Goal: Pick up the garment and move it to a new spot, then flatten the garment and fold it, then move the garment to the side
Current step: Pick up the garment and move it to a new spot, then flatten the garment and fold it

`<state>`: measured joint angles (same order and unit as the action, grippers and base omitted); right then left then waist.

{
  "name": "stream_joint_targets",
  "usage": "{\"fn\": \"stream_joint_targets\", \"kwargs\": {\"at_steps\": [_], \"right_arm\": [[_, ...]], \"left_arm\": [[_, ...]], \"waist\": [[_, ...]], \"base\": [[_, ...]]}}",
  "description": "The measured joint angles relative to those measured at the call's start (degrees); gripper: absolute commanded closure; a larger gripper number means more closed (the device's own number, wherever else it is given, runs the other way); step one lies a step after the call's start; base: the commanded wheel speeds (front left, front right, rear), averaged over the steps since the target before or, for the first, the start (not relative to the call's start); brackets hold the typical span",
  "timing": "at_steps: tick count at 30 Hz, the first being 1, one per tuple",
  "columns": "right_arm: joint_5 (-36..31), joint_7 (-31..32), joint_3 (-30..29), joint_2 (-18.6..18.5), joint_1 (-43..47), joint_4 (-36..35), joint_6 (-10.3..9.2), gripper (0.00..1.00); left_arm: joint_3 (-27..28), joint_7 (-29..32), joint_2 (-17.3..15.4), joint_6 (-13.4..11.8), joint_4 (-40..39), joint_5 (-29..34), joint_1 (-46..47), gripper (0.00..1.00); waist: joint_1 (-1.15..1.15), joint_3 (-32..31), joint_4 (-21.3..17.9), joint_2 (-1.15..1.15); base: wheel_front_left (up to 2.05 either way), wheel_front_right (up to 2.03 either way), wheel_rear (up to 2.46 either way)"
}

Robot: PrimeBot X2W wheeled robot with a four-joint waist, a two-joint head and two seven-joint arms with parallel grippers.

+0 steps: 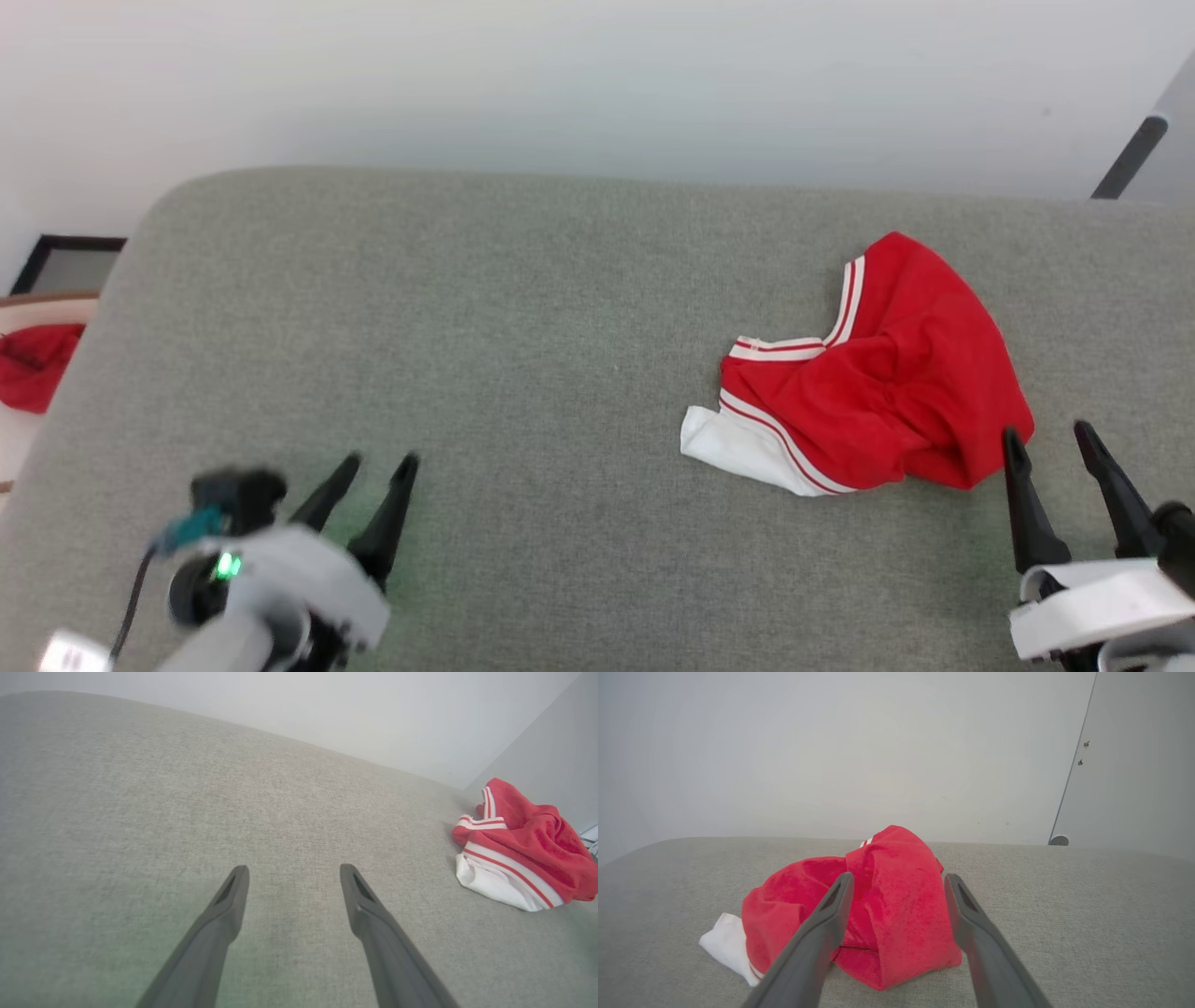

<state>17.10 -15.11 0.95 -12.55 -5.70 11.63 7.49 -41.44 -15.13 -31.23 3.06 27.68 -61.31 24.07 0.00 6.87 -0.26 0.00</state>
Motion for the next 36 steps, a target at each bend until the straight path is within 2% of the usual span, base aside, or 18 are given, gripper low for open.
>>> {"fn": "stream_joint_targets", "kwargs": {"at_steps": [7, 11, 15, 25, 36], "right_arm": [[0.1, 0.0, -1.4, -0.9, 3.1, 0.3, 0.0, 0.0], [0.4, 0.0, -2.4, -1.1, 4.1, 0.2, 0.0, 0.0], [0.4, 0.0, -2.7, -1.2, 4.2, -0.1, 0.0, 0.0], [2.4, 0.0, -3.0, 0.0, 3.7, -2.4, 0.0, 0.0], [2.6, 0.0, -3.5, 0.5, 3.9, -2.6, 0.0, 0.0]], "left_arm": [[14.6, 0.0, 1.6, -3.1, -8.1, 9.0, -14.7, 0.0], [22.8, 0.0, 4.1, -3.8, -13.6, 15.3, -21.1, 0.0], [28.6, 0.0, 6.9, -4.0, -17.6, 22.2, -25.5, 0.0], [37.1, 0.0, 12.2, -0.5, -23.2, 34.5, -28.3, 0.0], [39.8, 0.0, 15.6, 2.5, -21.4, 38.2, -29.2, 0.0]], "waist": [[0.0, -2.4, 0.3, 0.0], [0.0, -3.5, 0.4, 0.0], [0.0, -4.3, 0.4, 0.0], [0.0, -5.2, 0.1, 0.0], [0.0, -4.9, -0.4, 0.0]], "base": [[0.0, 0.0, 0.0], [0.0, 0.0, 0.0], [0.0, 0.0, 0.0], [0.0, 0.0, 0.0], [0.0, 0.0, 0.0]]}}
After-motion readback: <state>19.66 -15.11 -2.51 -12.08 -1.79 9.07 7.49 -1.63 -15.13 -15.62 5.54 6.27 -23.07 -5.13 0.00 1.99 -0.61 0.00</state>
